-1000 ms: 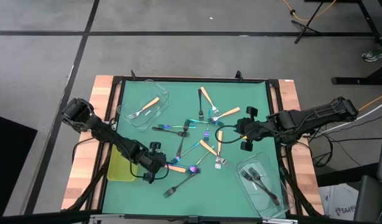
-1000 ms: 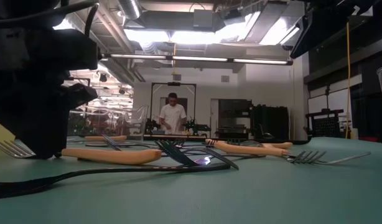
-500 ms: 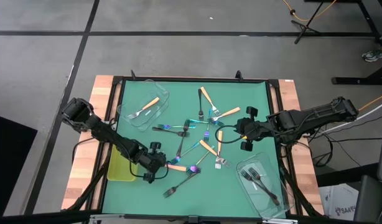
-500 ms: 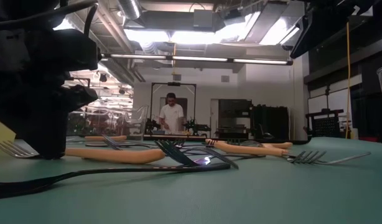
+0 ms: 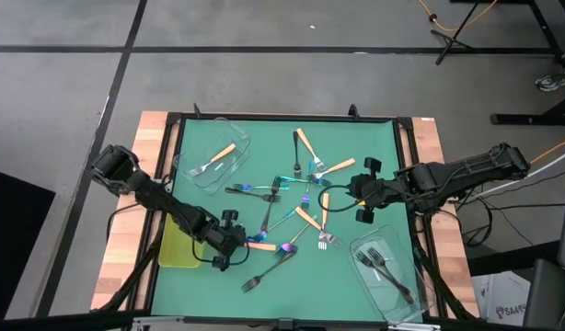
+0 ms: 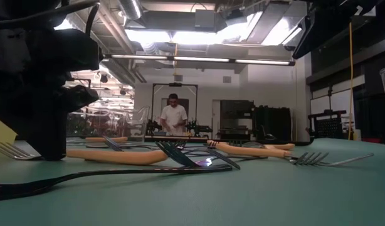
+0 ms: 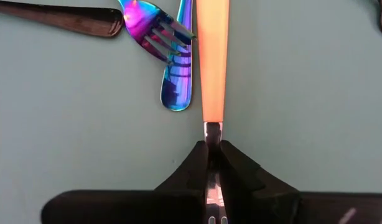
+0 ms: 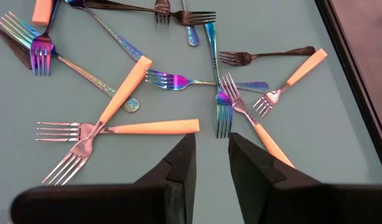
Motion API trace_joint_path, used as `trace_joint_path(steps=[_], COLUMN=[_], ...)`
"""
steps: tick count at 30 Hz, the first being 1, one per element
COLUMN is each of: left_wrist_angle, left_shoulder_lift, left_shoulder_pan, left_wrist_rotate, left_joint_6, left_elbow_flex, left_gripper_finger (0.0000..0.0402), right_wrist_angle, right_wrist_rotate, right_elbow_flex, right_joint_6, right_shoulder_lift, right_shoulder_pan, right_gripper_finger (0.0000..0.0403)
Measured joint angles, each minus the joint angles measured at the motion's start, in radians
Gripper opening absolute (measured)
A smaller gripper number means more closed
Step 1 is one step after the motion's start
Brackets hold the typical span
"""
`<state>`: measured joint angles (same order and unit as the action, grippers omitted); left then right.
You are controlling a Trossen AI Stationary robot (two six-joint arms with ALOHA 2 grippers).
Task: Sort silverware by color (type)
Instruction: Put the orange fork in the top transparent bin
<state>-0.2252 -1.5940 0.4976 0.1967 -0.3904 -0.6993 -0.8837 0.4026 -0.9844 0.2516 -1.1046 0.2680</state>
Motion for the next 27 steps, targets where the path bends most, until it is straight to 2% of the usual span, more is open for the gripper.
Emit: trace_joint_path(steps=[14, 27], left_wrist_angle=[0.009, -0.002], left_shoulder_lift=[-0.002, 0.000], left_shoulder_pan=[-0.009, -0.135], left_wrist_rotate=[-0.011, -0.007], left_joint_6=[0.007, 0.008], left_elbow_flex=[-0.132, -0.241], left_gripper_finger=[0.0016, 0.0016], right_wrist_angle=[0.000, 0.000], right_wrist_rotate=[0.000, 0.000], right_elbow_flex=[0.000, 0.000], right_joint_6=[0.000, 0.000], right_shoulder_lift=[0.000, 0.000], right_shoulder_pan=[0.000, 0.000], right_gripper_finger=[0.0085, 0.0085])
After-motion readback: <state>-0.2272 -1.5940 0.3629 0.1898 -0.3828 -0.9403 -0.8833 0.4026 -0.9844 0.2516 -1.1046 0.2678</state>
